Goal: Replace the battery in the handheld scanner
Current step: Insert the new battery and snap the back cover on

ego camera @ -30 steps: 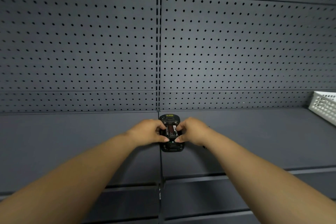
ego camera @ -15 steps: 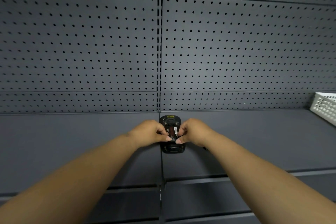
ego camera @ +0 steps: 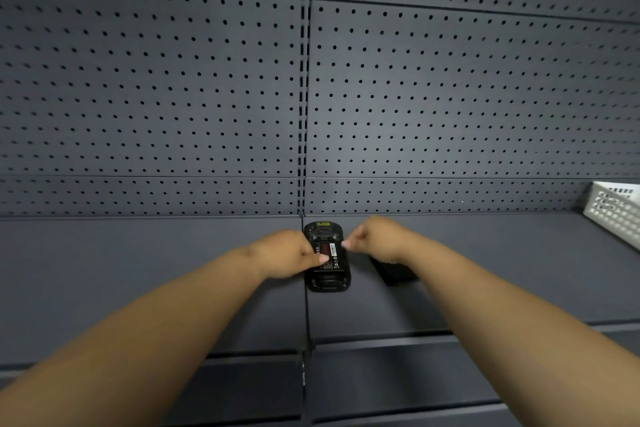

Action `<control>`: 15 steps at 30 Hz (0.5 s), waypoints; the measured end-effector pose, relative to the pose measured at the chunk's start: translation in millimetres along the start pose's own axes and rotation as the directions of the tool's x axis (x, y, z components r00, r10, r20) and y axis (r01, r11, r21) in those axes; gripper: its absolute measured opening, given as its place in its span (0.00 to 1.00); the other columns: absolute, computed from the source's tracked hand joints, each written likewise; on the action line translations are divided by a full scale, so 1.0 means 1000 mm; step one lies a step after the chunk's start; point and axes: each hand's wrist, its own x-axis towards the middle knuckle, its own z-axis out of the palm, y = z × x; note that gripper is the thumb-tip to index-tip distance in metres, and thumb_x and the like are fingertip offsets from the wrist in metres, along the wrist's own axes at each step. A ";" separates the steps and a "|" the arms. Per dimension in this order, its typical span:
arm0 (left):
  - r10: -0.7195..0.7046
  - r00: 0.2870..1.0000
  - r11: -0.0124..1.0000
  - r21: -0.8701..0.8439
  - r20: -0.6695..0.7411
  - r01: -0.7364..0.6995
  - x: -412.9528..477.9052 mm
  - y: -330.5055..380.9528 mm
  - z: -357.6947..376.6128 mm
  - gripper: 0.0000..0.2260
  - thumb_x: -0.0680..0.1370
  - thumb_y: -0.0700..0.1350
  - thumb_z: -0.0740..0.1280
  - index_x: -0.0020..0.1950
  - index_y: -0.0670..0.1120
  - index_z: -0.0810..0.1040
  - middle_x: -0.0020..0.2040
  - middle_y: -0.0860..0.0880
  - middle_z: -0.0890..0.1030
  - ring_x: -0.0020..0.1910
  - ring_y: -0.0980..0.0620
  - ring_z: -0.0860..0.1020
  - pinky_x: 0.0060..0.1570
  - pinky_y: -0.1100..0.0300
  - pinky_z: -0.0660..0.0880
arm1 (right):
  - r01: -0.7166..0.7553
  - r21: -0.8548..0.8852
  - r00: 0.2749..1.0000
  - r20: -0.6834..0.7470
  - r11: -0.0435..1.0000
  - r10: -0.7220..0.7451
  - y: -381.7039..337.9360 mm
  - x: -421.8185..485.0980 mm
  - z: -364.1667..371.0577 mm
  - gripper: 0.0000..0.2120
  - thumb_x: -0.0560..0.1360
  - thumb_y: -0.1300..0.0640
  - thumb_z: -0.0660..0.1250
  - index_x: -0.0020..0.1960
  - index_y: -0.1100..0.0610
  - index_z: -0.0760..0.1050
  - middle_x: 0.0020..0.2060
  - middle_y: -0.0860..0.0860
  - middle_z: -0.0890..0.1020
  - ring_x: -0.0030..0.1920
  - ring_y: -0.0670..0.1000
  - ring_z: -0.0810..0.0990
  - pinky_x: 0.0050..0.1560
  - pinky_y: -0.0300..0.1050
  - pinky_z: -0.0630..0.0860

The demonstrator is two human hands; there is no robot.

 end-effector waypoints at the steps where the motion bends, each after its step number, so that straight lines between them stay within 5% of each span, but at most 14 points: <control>1: 0.014 1.000 1.000 -0.011 0.001 -0.014 -0.001 -0.001 -0.001 0.20 0.78 0.53 0.61 0.30 0.44 0.74 0.27 0.47 0.68 0.28 0.55 0.68 0.32 0.62 0.65 | -0.039 -0.005 0.998 -0.052 0.999 0.039 0.007 0.002 -0.004 0.18 0.78 0.50 0.61 0.59 0.61 0.78 0.58 0.58 0.81 0.58 0.55 0.78 0.60 0.47 0.72; 3: 0.036 0.999 0.999 -0.025 0.016 -0.035 -0.001 -0.005 -0.001 0.14 0.77 0.52 0.64 0.48 0.43 0.81 0.41 0.46 0.81 0.43 0.53 0.78 0.45 0.61 0.71 | -0.164 -0.115 0.984 -0.088 0.980 0.155 0.020 0.006 -0.011 0.20 0.78 0.49 0.59 0.60 0.63 0.76 0.60 0.58 0.79 0.61 0.58 0.77 0.60 0.47 0.72; 6: 0.019 1.000 1.000 -0.018 -0.008 -0.019 0.000 -0.007 0.000 0.16 0.75 0.52 0.67 0.59 0.47 0.77 0.60 0.48 0.79 0.59 0.50 0.75 0.55 0.60 0.69 | -0.340 -0.234 0.938 -0.011 0.911 0.347 0.034 0.009 -0.013 0.27 0.77 0.43 0.60 0.65 0.64 0.71 0.65 0.59 0.75 0.64 0.59 0.74 0.62 0.48 0.71; 15: -0.009 1.000 0.999 0.033 -0.013 0.010 0.007 -0.006 0.002 0.19 0.73 0.53 0.69 0.61 0.46 0.76 0.60 0.46 0.78 0.59 0.48 0.75 0.52 0.61 0.68 | -0.389 -0.283 0.894 0.115 0.877 0.434 0.043 0.013 -0.002 0.36 0.71 0.38 0.66 0.67 0.64 0.68 0.65 0.58 0.75 0.65 0.58 0.73 0.64 0.49 0.71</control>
